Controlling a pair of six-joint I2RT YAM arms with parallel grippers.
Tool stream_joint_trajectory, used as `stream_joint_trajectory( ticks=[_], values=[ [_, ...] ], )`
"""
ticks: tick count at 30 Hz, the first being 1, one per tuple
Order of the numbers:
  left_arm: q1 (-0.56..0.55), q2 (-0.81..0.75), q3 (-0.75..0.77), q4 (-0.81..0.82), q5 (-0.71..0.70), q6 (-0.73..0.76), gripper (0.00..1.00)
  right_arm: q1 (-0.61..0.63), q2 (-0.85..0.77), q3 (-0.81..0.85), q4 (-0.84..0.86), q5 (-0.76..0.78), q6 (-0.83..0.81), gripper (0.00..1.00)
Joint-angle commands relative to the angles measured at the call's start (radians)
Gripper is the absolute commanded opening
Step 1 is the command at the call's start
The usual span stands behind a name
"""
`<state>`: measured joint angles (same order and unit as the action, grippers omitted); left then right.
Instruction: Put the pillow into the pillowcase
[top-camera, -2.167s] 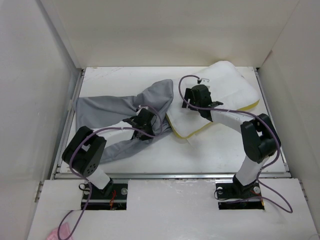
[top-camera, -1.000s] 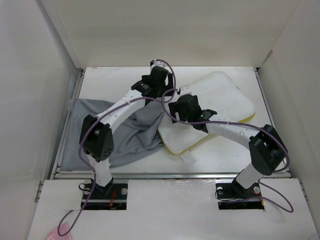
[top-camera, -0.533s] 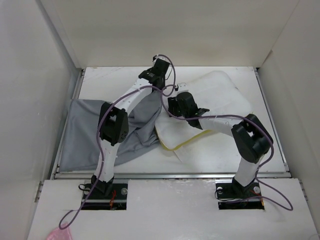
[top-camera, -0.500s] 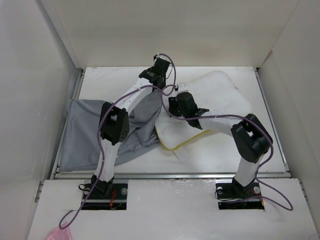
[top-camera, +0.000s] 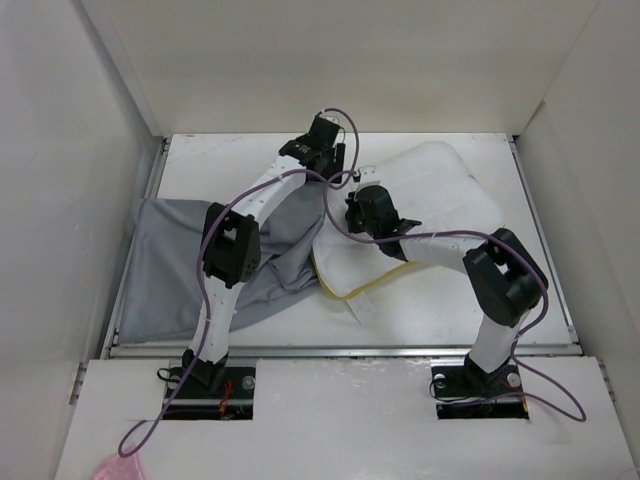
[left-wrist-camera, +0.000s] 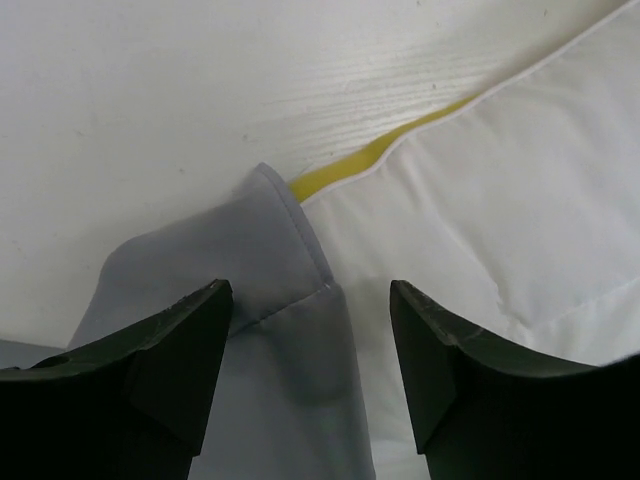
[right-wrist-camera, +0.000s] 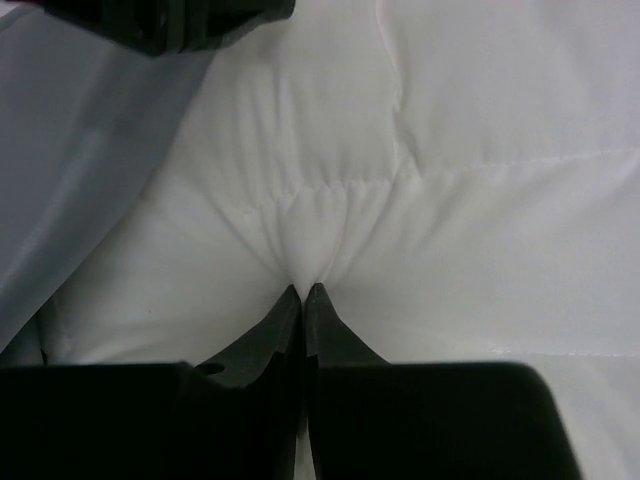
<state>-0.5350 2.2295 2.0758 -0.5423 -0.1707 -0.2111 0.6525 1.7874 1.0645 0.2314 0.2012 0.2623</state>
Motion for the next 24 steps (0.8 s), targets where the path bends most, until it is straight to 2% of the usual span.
stream_joint_trajectory(
  ticks=[1, 2, 4, 5, 7, 11, 15, 18, 19, 20, 23, 24],
  values=[
    [-0.008, -0.01, -0.051, -0.01, 0.073, 0.042, 0.61, 0.015, -0.028, -0.014, 0.037, -0.059, -0.029, 0.05],
    [-0.008, 0.002, -0.051, -0.021, 0.073, 0.027, 0.45, 0.015, -0.028, -0.014, 0.037, -0.059, -0.029, 0.0],
    [-0.008, 0.041, -0.051, -0.042, 0.047, 0.013, 0.28, 0.015, -0.028, -0.014, 0.026, -0.059, -0.029, 0.0],
    [-0.008, 0.041, -0.051, -0.059, 0.034, -0.002, 0.13, 0.015, -0.028, -0.014, 0.026, -0.071, -0.029, 0.0],
    [-0.008, 0.051, -0.051, -0.059, 0.011, -0.026, 0.0, 0.015, -0.039, -0.014, 0.037, -0.071, -0.049, 0.0],
    [-0.008, -0.013, -0.051, -0.039, 0.034, -0.018, 0.0, 0.015, -0.106, -0.098, 0.133, -0.088, -0.058, 0.0],
    [-0.028, -0.048, 0.022, -0.039, 0.075, 0.039, 0.01, 0.015, -0.193, -0.196, 0.238, -0.088, -0.103, 0.0],
    [-0.052, -0.068, 0.067, -0.039, 0.155, 0.111, 0.1, 0.015, -0.249, -0.242, 0.289, -0.104, -0.138, 0.0],
    [-0.052, -0.068, 0.099, -0.05, 0.175, 0.133, 0.19, 0.015, -0.261, -0.264, 0.302, -0.13, -0.147, 0.0],
    [-0.065, -0.068, 0.113, -0.05, 0.212, 0.163, 0.21, 0.015, -0.282, -0.273, 0.331, -0.141, -0.147, 0.0],
    [-0.074, -0.068, 0.148, -0.05, 0.302, 0.193, 0.24, 0.015, -0.305, -0.296, 0.371, -0.155, -0.159, 0.0],
    [-0.074, -0.068, 0.148, -0.05, 0.38, 0.212, 0.24, 0.015, -0.319, -0.311, 0.385, -0.164, -0.169, 0.0]
  ],
)
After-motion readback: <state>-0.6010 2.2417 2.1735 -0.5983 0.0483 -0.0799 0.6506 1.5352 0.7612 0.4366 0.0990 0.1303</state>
